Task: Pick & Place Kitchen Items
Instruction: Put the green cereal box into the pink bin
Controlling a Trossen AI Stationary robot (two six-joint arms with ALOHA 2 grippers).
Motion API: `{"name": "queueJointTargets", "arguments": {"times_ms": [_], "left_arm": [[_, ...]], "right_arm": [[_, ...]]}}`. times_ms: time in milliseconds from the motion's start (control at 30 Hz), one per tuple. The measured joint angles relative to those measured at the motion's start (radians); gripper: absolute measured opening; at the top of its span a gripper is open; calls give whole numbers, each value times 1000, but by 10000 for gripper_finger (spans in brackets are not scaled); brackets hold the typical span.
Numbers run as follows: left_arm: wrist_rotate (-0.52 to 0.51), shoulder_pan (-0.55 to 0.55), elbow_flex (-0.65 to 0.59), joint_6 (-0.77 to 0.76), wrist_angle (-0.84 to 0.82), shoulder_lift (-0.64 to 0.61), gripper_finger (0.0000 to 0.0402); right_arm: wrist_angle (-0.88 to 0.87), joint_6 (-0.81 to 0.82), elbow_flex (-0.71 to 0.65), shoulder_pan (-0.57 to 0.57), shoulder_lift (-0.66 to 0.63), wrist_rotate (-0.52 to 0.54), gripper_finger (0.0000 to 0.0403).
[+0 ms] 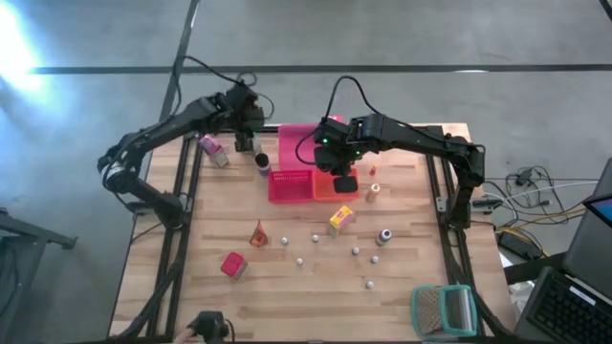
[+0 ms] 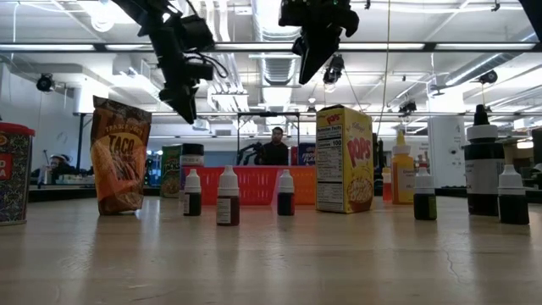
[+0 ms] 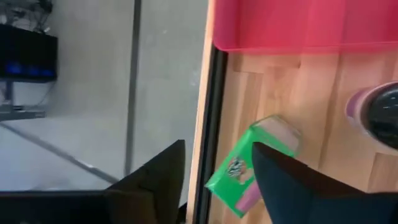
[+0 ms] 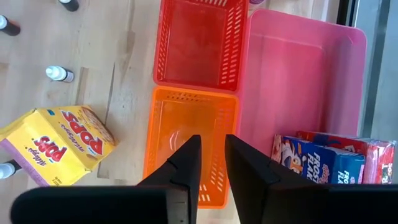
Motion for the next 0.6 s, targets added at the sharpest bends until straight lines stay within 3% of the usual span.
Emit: {"name": "queueJointTargets", "arguments": {"times_ms": [333, 600], "left_arm": [[179, 151, 86, -14, -17, 36, 156], [212, 130, 87, 91, -173, 92, 156]], "right_arm": [[5, 8, 0, -4, 0, 1, 103], [8, 62, 0, -4, -10, -18, 117]]}}
